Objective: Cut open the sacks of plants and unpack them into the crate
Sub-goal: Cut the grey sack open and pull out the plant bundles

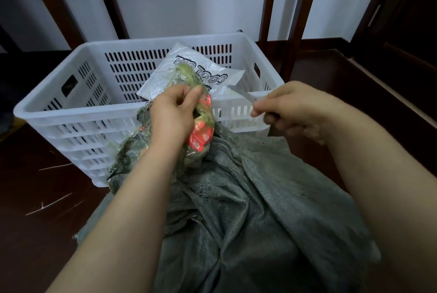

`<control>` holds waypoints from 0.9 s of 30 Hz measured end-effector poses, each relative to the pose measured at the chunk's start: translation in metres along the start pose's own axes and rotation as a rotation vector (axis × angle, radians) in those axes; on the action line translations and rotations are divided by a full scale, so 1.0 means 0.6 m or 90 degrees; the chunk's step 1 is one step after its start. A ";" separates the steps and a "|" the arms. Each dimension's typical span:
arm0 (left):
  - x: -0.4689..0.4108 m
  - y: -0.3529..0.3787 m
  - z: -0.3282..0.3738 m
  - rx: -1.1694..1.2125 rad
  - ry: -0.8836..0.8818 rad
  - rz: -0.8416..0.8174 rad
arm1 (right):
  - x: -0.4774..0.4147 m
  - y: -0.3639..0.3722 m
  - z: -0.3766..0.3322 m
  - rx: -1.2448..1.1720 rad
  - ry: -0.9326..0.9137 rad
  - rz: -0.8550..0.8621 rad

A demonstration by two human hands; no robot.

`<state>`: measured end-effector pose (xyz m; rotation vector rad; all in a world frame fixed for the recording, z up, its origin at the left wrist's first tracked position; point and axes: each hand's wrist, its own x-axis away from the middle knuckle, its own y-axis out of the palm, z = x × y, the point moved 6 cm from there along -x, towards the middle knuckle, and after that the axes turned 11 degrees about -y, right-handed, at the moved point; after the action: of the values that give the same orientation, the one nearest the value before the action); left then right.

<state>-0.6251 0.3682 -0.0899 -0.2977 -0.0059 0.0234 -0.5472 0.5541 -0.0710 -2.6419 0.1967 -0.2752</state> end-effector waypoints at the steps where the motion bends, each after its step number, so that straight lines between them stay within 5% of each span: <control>1: 0.005 0.006 0.004 0.038 -0.002 -0.031 | -0.005 0.011 0.013 -0.120 0.023 0.009; 6: 0.027 0.038 0.017 0.126 0.007 -0.152 | -0.019 0.084 0.033 -0.390 0.024 0.011; 12: 0.036 0.043 0.018 0.095 -0.072 -0.155 | -0.033 0.080 0.040 -0.530 -0.022 0.221; 17: 0.063 0.067 0.037 0.067 -0.079 -0.275 | -0.039 0.074 0.044 -0.615 -0.035 0.319; 24: 0.045 0.044 0.041 -0.167 0.055 -0.016 | -0.056 0.085 0.055 -0.810 0.018 0.337; 27: 0.066 0.061 0.038 -0.050 -0.005 -0.216 | -0.072 0.081 0.077 -0.854 0.069 0.287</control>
<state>-0.5863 0.4110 -0.0791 -0.3719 -0.0659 -0.3134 -0.5829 0.5400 -0.1407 -3.6935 1.4124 -0.1334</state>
